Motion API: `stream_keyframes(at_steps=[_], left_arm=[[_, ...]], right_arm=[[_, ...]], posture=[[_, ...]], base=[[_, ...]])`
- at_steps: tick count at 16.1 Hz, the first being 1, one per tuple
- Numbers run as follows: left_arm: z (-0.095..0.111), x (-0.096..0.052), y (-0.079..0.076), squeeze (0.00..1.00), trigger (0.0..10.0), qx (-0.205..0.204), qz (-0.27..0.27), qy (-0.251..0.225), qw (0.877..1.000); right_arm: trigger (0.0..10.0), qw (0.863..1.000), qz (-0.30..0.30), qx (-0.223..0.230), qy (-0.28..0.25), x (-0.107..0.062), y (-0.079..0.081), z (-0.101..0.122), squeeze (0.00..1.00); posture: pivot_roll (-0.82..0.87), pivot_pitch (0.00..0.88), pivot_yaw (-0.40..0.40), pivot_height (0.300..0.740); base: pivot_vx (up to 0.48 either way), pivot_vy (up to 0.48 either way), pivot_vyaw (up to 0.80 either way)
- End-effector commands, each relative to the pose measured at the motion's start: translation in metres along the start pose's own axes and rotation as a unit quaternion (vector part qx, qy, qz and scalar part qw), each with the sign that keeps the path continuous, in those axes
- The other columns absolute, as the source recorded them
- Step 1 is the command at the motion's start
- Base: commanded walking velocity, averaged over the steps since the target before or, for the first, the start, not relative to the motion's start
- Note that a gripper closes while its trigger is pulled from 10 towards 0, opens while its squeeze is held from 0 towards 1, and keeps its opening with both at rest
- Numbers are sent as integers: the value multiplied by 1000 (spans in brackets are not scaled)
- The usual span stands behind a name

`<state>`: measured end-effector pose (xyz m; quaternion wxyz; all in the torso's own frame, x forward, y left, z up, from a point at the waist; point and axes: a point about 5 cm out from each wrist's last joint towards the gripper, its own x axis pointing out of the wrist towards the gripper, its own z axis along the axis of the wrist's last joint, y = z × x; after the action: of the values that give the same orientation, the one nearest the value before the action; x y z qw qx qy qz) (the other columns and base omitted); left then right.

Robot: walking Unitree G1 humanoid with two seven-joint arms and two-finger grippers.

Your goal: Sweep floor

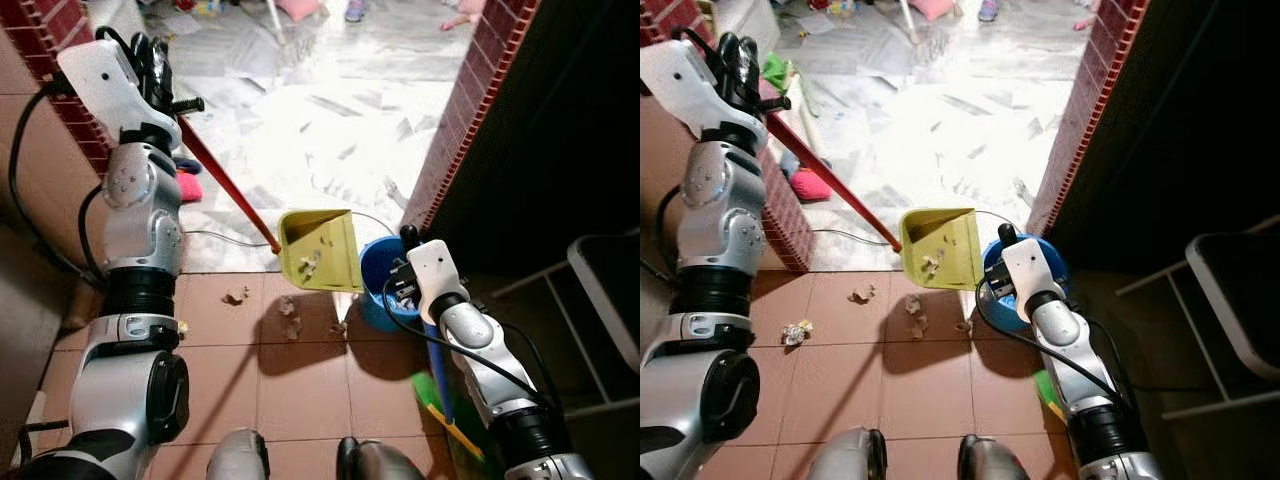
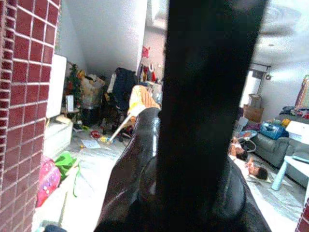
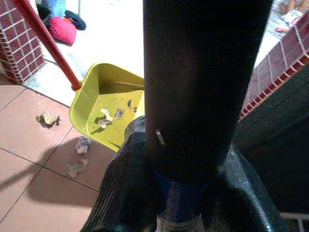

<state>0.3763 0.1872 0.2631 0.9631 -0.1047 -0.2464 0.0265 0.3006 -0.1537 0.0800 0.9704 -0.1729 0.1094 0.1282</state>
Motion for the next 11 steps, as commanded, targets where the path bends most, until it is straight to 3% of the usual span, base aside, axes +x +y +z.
stream_keyframes(at_steps=[1,3,6,8,11], left_arm=[[30,13,-12,0,10000,-15,-9,-76,997],[32,17,-12,0,10000,-9,-2,-82,997],[35,19,1,0,10000,33,38,-89,995],[39,21,5,0,10000,38,55,-99,993],[51,29,-3,0,10000,34,52,-127,990]], right_arm=[[10000,1000,-5,-1,6,-2,-2,-2,0],[10000,1000,-4,-1,4,-3,-2,-2,0],[10000,1000,-2,-4,0,-4,-1,-1,0],[10000,1000,-2,-4,0,-4,-1,-1,0],[10000,1000,-2,-2,0,-4,0,-1,0]], posture=[[-67,83,2,740],[-68,84,4,740],[-73,83,7,740],[-76,82,6,740],[-77,81,9,740]], base=[[0,0,-800],[0,0,-666],[0,0,0],[0,0,0],[0,0,0]])
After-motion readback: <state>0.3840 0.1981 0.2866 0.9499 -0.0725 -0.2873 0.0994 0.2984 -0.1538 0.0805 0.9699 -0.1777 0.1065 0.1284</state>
